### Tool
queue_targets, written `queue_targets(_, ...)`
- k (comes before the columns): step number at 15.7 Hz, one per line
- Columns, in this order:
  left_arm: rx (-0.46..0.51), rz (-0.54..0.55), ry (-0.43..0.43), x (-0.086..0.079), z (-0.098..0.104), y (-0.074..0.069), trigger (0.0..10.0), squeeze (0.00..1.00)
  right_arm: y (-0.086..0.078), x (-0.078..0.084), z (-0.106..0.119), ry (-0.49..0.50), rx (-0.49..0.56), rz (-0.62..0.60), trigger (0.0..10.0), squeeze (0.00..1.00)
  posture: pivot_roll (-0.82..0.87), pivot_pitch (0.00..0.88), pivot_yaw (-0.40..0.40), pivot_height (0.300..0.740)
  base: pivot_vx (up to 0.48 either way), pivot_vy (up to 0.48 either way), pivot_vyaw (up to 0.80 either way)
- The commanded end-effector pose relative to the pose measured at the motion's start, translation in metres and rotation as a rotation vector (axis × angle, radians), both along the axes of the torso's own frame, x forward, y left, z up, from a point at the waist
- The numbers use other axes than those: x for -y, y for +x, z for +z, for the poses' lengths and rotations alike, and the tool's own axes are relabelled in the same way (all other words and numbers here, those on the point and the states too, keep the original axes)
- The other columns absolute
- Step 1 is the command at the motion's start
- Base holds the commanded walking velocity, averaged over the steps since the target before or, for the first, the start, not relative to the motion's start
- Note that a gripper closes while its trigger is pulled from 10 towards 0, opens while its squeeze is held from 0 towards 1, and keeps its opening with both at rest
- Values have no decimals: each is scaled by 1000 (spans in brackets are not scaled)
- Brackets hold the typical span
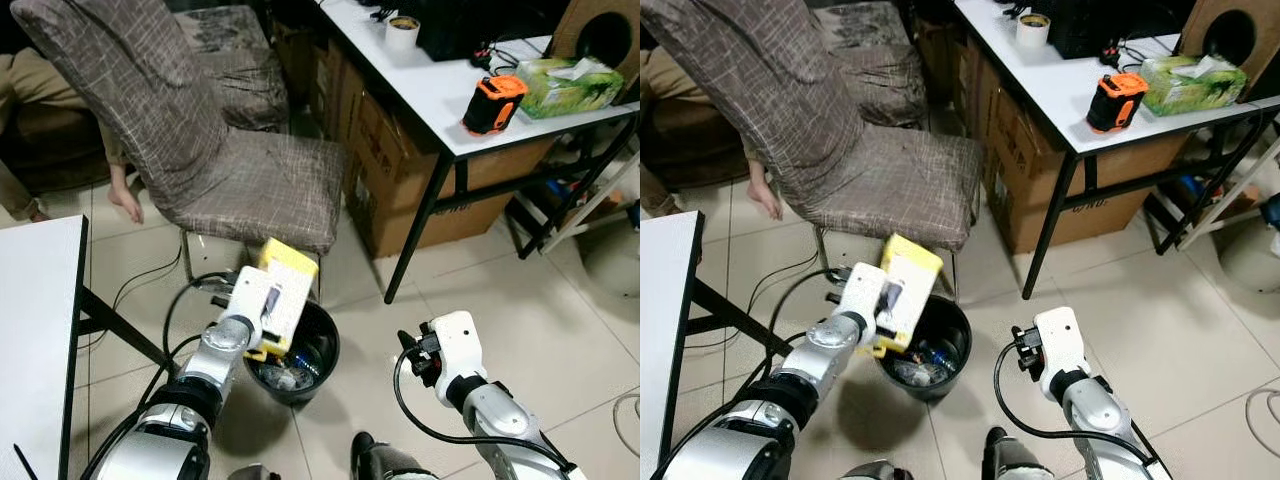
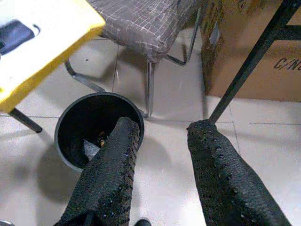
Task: Picking trash to rubbish bin
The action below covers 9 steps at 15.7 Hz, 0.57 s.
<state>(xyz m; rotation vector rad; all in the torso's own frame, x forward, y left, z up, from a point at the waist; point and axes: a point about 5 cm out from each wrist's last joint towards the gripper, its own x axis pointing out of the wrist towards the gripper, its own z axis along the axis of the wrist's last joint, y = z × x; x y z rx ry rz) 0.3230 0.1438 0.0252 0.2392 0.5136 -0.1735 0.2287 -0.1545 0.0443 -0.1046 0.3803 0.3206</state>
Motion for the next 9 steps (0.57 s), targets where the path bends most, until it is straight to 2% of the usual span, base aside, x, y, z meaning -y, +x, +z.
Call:
queue_targets(1,36,32,-14,1,5,5,10000,0,-3,1,2,-7,10,4,10000,0,-137,215,8,740,0,0,0)
queue_targets(4,77,38,13,1,12,11,10000,0,-5,-2,4,37,2,36,10000,0,-140,215,9,740,0,0,0)
queue_targets(6,79,24,8,3,13,12,10000,0,-12,-16,14,127,32,180,10000,0,-143,215,12,740,0,0,0)
queue_targets(9,72,1,12,5,11,11,10000,0,-14,-19,15,130,40,214,10000,0,-145,215,12,740,0,0,0)
